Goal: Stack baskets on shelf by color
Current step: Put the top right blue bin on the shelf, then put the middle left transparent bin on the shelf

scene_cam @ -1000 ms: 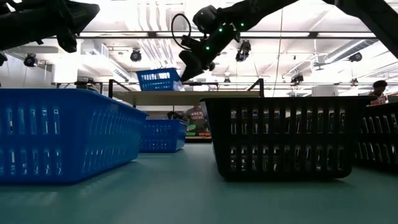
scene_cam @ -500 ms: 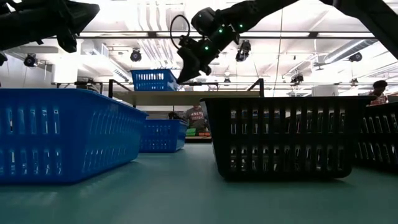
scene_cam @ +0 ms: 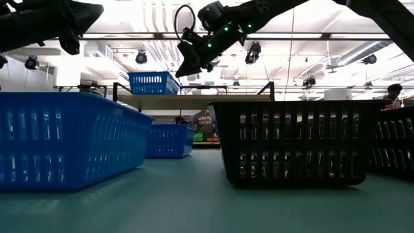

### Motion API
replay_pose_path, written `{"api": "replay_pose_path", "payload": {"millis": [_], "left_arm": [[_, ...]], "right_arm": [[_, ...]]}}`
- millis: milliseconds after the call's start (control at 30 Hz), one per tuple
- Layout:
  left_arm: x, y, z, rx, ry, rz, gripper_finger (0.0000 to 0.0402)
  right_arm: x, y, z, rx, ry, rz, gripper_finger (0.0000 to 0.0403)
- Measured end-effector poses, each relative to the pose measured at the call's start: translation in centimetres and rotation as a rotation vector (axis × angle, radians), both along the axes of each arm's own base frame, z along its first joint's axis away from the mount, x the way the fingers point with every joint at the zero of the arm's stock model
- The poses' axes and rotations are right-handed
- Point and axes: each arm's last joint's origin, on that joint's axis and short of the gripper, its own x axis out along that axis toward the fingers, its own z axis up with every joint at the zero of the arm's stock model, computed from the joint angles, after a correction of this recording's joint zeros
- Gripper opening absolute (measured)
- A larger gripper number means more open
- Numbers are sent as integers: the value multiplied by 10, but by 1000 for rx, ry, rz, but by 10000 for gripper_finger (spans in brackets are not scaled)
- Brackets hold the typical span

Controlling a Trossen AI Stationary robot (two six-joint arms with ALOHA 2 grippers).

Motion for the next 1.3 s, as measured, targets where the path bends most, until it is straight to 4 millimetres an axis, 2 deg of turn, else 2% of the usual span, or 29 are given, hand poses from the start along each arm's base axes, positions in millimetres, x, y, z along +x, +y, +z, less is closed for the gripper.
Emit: {"api": "replay_pose_path", "payload": {"millis": [133, 267, 433, 633, 800, 1033, 1167, 1300], "left_arm": [[0, 0, 0, 0, 0, 0, 2], [0, 0, 0, 0, 0, -1, 2], [0, 0, 0, -1, -1, -2, 2], [0, 0, 0, -26, -9, -17, 2], [1, -1, 0, -83, -32, -69, 2], [2, -4, 0, -43, -33, -183, 2], [3, -4, 0, -89, -42, -216, 2], [7, -4, 2, -123, -30, -235, 2]], "right_arm": [[-7, 4, 5, 5, 45, 10, 8], [-25, 23, 32, 21, 82, 33, 8], [-46, 62, 49, 76, 230, 101, 8], [-63, 124, 57, 107, 306, 221, 8], [-81, 179, 42, 137, 351, 290, 8], [-121, 247, 13, 129, 306, 264, 8], [-144, 274, -2, 96, 247, 255, 8], [-163, 290, -15, 58, 202, 249, 8]]}}
